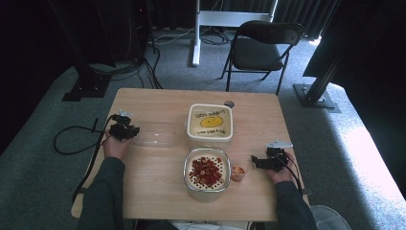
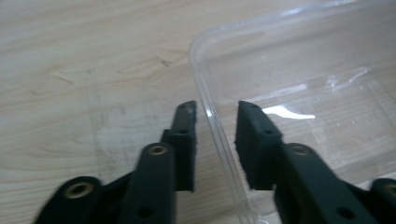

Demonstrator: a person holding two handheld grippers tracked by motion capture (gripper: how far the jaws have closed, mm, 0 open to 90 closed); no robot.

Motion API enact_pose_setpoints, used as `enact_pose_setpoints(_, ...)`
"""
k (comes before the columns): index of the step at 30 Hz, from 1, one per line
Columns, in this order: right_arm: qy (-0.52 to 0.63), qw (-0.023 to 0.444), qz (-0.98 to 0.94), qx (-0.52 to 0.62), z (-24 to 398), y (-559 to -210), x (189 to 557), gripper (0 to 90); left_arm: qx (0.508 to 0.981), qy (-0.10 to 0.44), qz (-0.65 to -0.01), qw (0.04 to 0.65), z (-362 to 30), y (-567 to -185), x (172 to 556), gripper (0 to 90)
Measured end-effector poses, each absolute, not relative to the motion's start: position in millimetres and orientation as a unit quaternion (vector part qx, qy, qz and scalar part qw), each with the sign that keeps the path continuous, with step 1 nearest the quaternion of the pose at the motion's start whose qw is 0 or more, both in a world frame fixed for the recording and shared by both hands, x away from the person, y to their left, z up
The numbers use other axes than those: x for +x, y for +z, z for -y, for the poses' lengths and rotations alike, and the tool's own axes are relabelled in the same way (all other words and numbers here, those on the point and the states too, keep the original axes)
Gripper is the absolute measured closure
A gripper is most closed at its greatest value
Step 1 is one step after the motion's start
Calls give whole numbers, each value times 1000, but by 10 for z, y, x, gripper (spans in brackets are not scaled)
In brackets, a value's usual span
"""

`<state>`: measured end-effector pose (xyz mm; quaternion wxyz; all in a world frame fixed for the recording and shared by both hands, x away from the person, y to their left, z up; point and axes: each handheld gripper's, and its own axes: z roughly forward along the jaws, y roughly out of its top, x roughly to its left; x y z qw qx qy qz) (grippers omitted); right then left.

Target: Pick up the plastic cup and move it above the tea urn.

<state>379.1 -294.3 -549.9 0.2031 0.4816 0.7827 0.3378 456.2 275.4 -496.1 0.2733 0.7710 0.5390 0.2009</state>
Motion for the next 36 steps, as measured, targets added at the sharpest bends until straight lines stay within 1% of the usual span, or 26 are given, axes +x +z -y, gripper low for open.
enact_pose_setpoints(1,338,203,-783,482,2943,-5499,3791,137,768,197,-542,279,-2754,-4959,4559,778)
enact_pose_setpoints(2,338,203,-783,482,2943,-5499,3791,136,766,194,-544,283,-2755,-4949,4556,819)
enact_pose_setpoints(4,338,203,-783,482,2943,-5499,3791,137,761,188,-545,296,-2761,-4924,4545,849)
enact_pose_setpoints(7,338,203,-783,482,2943,-5499,3791,137,754,185,-548,313,-2766,-4860,4518,863)
enact_pose_setpoints(10,338,203,-783,482,2943,-5499,3791,137,748,183,-544,332,-2767,-4773,4480,870)
enact_pose_setpoints(15,338,203,-783,481,2943,-5499,3791,137,732,196,-546,358,-2763,-4573,4423,875)
enact_pose_setpoints(25,338,204,-783,481,2944,-5499,3791,137,696,223,-545,411,-2755,-4079,4338,877)
enact_pose_setpoints(31,338,203,-783,481,2944,-5499,3792,137,690,238,-530,433,-2654,-3748,4315,877)
enact_pose_setpoints(36,338,203,-783,482,2943,-5499,3791,136,685,237,-515,457,-2518,-3511,4297,876)
